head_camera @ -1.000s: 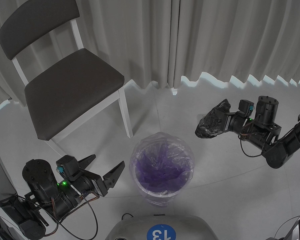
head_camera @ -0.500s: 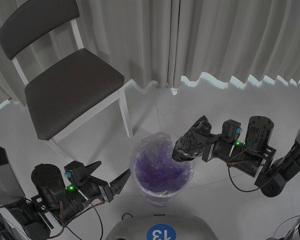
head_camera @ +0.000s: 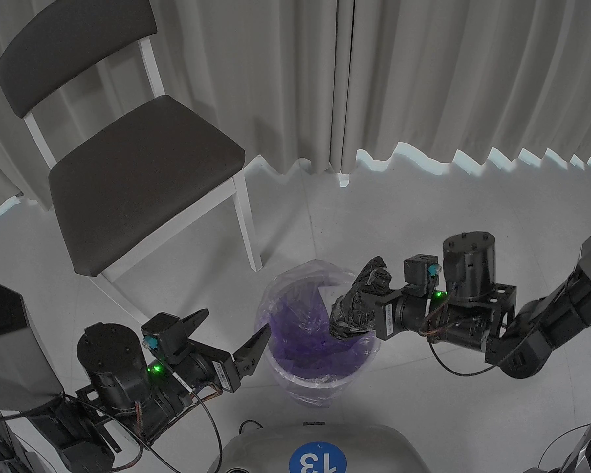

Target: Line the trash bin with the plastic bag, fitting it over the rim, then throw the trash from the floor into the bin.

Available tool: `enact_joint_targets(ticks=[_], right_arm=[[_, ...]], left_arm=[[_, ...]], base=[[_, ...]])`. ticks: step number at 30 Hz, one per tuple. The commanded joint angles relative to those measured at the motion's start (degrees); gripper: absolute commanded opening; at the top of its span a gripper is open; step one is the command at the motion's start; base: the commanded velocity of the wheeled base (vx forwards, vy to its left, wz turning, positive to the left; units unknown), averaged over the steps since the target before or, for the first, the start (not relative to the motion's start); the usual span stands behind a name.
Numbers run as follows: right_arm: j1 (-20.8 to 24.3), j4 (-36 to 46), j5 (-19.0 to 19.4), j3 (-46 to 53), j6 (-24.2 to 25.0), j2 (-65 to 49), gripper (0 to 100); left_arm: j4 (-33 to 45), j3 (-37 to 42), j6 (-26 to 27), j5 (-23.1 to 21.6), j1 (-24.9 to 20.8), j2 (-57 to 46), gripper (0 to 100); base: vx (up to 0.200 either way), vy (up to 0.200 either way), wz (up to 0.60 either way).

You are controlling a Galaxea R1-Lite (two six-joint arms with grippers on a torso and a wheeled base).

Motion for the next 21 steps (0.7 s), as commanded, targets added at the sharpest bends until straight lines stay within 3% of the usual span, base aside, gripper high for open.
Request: enact_joint_targets(ticks=[1,4,11,15,21], right_arm=[[0.3,9.4,-1.4,-10.9,-0.7,0.5,0],[1.1,14.2,-2.1,-15.0,-0.8,1.1,0],[3.1,23.4,-3.5,-19.9,-1.1,2.3,0],[4.2,24.0,-5.8,-21.1,-1.2,5.2,0],[6.8,24.1,-6.0,-21.3,-1.1,7.5,0]], left_arm=[[-1.0,-2.0,5.2,1.3,-2.0,-1.0,100],[-1.0,-1.0,8.0,1.4,-2.2,-2.0,100],[-1.0,-0.4,8.2,1.4,-2.3,-3.5,100],[-0.9,0.1,9.3,1.4,-2.0,-5.3,100],[-0.9,0.8,10.4,1.4,-1.6,-7.2,100]], base=[[0.0,0.0,0.0],[0.0,0.0,0.0],[0.0,0.0,0.0],[0.0,0.0,0.0],[0.0,0.0,0.0]])
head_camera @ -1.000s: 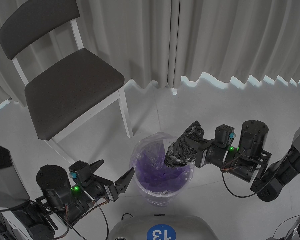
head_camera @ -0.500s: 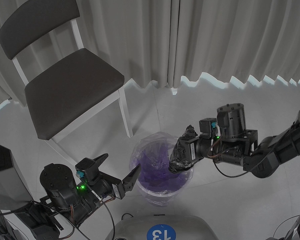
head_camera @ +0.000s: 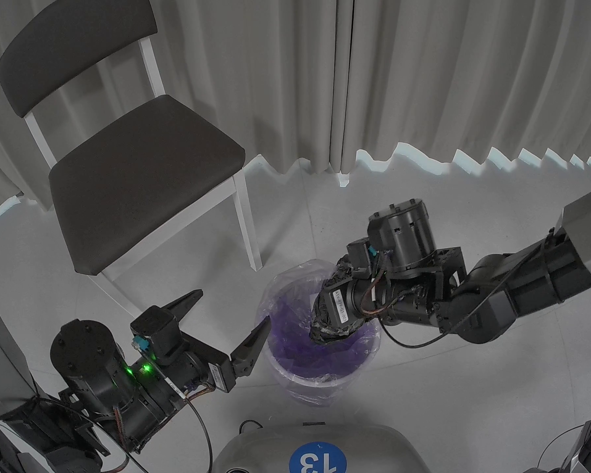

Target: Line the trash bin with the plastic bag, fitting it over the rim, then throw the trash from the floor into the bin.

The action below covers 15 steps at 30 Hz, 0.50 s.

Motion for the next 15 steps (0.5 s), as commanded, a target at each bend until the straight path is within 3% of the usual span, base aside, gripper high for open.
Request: enact_joint_targets(ticks=[1,15], right_arm=[[1.2,0.1,0.0,0.0,0.2,2.3,0],[1.2,-0.5,0.0,0.5,0.4,5.8,0]], left_arm=[[-0.8,0.2,0.1,-0.1,0.4,-1.0,100],[-0.8,2.4,1.5,-0.5,0.4,-2.7,100]], base=[[0.0,0.0,0.0],[0.0,0.0,0.0]])
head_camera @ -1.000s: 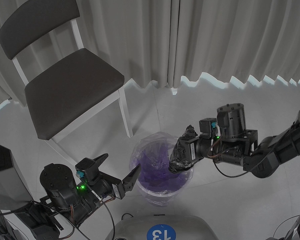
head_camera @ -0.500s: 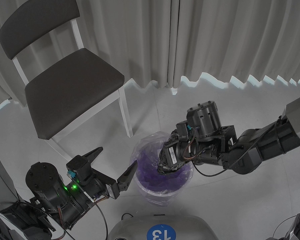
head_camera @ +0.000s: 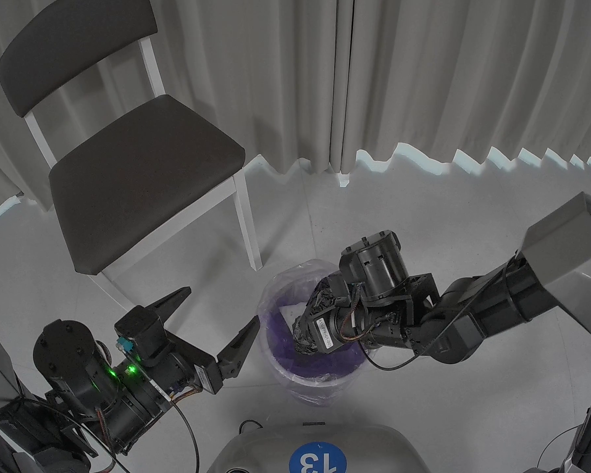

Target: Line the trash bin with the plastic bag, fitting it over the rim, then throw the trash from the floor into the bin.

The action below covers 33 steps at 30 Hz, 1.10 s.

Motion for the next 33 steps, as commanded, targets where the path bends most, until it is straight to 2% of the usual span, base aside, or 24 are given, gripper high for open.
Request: enact_joint_targets(ticks=[1,9,16,23,28,33], right_arm=[[0.0,0.2,0.0,0.6,0.0,0.5,0],[1.4,0.0,0.1,3.5,0.0,0.3,0],[0.9,-0.9,0.4,3.0,0.9,3.6,0],[-3.3,-0.6,0.6,-4.6,1.8,8.6,0],[-7.7,4.6,0.7,-15.6,1.8,12.1,0],[-8.9,7.7,0.7,-21.2,2.1,13.0,0]], left_arm=[[-0.9,0.2,0.0,0.1,0.0,0.0,100],[-0.9,0.2,0.0,0.0,0.1,0.1,100],[-0.9,0.2,0.0,0.0,0.1,0.1,100],[-0.7,0.3,0.0,-0.1,0.0,0.4,100],[-0.7,0.3,0.0,-0.1,-0.1,1.0,100],[-0.8,0.4,0.0,0.0,-0.1,1.4,100]], base=[[0.0,0.0,0.0],[0.0,0.0,0.0],[0.0,0.0,0.0],[0.0,0.0,0.0],[0.0,0.0,0.0],[0.0,0.0,0.0]])
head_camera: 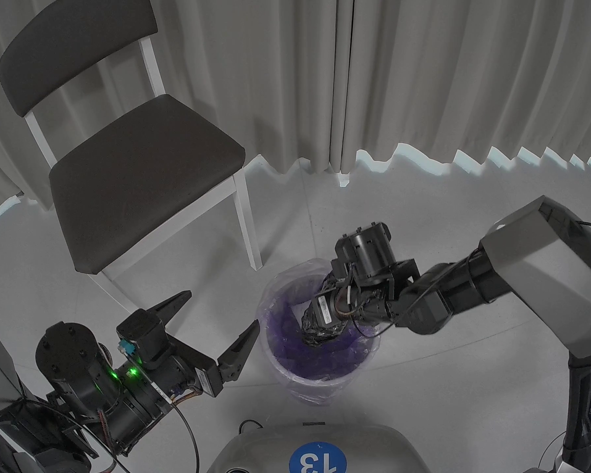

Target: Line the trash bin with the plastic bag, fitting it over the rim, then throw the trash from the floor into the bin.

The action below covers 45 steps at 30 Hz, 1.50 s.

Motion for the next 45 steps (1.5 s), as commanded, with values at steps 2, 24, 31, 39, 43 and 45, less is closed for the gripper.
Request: enact_joint_targets(ticks=[2,24,31,39,43,45], right_arm=[[-2.3,2.8,0.0,-5.6,0.4,2.9,0],[7.2,-4.5,0.1,16.5,0.6,-1.8,0],[-0.3,-0.7,0.5,3.6,-0.2,3.4,0],[-4.6,6.0,0.5,-10.0,-0.1,10.1,0],[-3.4,6.2,0.5,-5.8,-0.1,9.8,0],[-3.3,6.2,0.5,-5.5,-0.1,9.8,0]], left_arm=[[-0.8,0.3,0.0,0.1,0.0,1.0,100],[-0.9,1.0,1.3,0.3,-0.3,1.0,100],[-0.9,1.4,1.2,-0.1,-0.3,1.3,100],[-0.8,1.5,1.0,-0.2,-0.3,1.4,100],[-0.8,1.4,1.1,-0.1,-0.3,1.9,100],[-0.8,1.4,1.1,-0.1,-0.3,1.9,100]], base=[[0.0,0.0,0.0],[0.0,0.0,0.0],[0.0,0.0,0.0],[0.0,0.0,0.0],[0.0,0.0,0.0],[0.0,0.0,0.0]])
